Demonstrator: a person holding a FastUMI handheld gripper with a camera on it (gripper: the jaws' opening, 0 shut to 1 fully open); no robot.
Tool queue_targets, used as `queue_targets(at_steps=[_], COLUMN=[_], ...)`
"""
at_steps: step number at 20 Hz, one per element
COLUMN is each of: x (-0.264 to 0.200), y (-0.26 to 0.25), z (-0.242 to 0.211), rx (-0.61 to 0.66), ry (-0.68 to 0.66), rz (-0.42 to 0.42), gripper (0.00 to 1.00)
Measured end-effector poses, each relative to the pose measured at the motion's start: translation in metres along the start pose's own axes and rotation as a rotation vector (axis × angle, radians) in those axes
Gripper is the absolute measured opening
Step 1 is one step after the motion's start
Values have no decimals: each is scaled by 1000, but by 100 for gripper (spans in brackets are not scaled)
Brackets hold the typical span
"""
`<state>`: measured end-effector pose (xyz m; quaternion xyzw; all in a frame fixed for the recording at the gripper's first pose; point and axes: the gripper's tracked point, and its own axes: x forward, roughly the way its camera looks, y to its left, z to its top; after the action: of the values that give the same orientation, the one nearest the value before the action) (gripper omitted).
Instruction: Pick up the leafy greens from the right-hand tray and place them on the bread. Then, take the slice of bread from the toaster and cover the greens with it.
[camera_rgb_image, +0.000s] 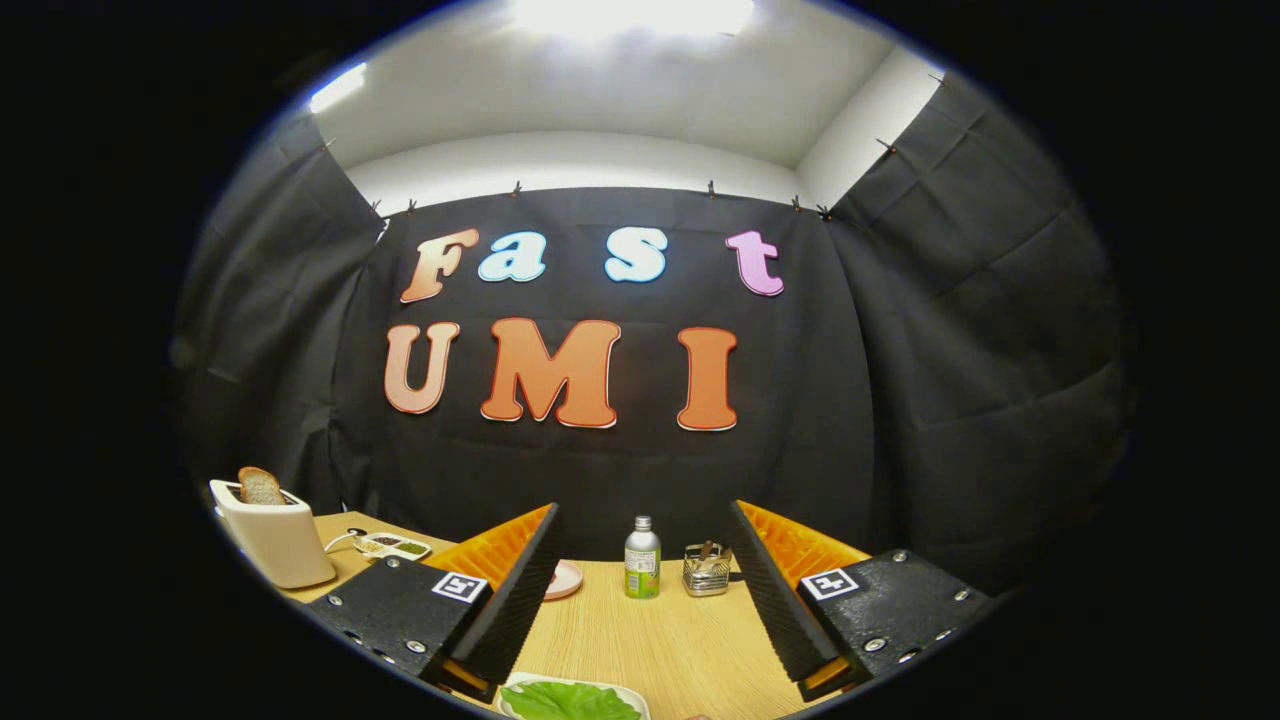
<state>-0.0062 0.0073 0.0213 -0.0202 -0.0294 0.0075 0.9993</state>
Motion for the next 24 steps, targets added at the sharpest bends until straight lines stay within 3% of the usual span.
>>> queue_targets(at_steps=[8,11,17,21,24], x=[-1,-3,-6,-13,-29], y=[6,15,32,42,56], z=[-1,-10,-54,-98,-140], rx=[-10,-1,-10,-59,-20], ry=[-18,13,210,395,572], rz=[22,66,184,278,357], gripper=[98,98,98,99,99])
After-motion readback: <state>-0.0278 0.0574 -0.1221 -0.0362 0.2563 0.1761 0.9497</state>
